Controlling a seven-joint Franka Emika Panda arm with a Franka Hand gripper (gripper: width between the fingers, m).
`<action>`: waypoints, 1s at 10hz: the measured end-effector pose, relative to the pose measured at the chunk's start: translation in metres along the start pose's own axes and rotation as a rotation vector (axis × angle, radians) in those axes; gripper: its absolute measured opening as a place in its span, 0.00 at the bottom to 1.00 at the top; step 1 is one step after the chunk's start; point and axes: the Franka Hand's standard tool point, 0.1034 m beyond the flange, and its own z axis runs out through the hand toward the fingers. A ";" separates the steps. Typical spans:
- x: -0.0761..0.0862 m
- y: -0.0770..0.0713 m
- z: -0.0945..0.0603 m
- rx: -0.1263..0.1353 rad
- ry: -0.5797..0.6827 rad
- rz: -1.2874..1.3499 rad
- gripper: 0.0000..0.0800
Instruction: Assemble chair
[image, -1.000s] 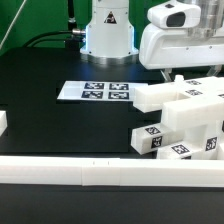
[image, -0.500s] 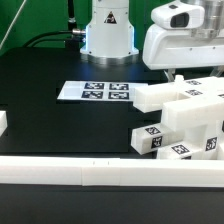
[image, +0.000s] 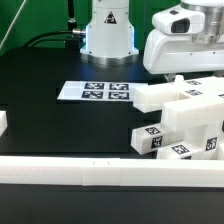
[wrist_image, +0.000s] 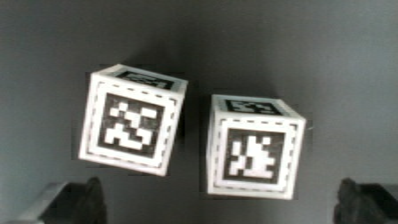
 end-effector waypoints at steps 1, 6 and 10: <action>-0.001 -0.005 0.002 0.000 -0.001 -0.008 0.81; -0.003 -0.015 0.009 -0.003 -0.006 -0.022 0.81; -0.004 -0.016 0.015 -0.005 -0.016 -0.022 0.81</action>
Offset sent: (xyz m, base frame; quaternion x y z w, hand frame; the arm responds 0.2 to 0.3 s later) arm 0.0048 0.0103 -0.0065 -0.0248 0.0281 -0.0384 0.9986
